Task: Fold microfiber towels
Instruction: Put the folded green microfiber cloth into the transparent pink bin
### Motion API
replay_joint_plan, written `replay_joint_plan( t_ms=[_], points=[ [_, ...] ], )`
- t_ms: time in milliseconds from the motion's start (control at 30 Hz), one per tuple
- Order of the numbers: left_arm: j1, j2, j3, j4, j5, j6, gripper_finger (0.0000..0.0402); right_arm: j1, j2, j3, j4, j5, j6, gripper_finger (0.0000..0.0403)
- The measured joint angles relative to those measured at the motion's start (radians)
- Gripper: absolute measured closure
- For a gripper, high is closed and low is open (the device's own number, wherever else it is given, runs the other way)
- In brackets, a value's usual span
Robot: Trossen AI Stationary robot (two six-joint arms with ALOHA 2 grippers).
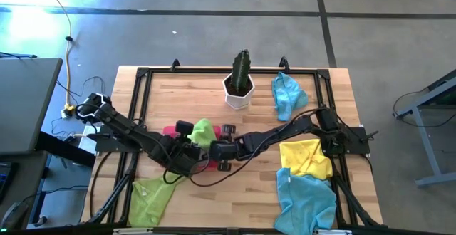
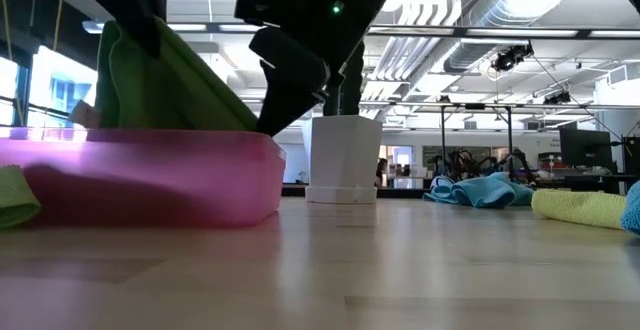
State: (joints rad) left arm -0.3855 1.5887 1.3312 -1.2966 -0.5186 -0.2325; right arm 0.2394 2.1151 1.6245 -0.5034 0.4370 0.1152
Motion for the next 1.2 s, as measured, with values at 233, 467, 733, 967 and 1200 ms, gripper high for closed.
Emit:
replay_joint_plan(
  t_ms=[233, 467, 733, 967, 1200],
  points=[
    [-0.003, 0.0, 0.0, -0.064, 0.013, 0.0, 0.0398, 0.0, -0.011, 0.013, -0.011, 0.006, -0.029, 0.039],
    [-0.003, -0.005, 0.0, -0.224, -0.023, -0.018, 0.0398, -0.006, -0.08, 0.083, -0.029, 0.079, -0.112, 0.0399],
    [-0.003, -0.049, -0.002, -0.272, -0.286, -0.018, 0.0398, -0.068, -0.084, 0.175, -0.042, 0.147, -0.257, 0.0402],
    [0.059, -0.127, -0.009, -0.275, -0.403, 0.025, 0.0398, -0.14, -0.083, 0.238, -0.037, 0.157, -0.342, 0.0402],
    [0.154, -0.178, -0.009, -0.267, -0.361, 0.035, 0.0398, -0.184, -0.082, 0.243, -0.078, 0.078, -0.299, 0.0403]
  ],
)
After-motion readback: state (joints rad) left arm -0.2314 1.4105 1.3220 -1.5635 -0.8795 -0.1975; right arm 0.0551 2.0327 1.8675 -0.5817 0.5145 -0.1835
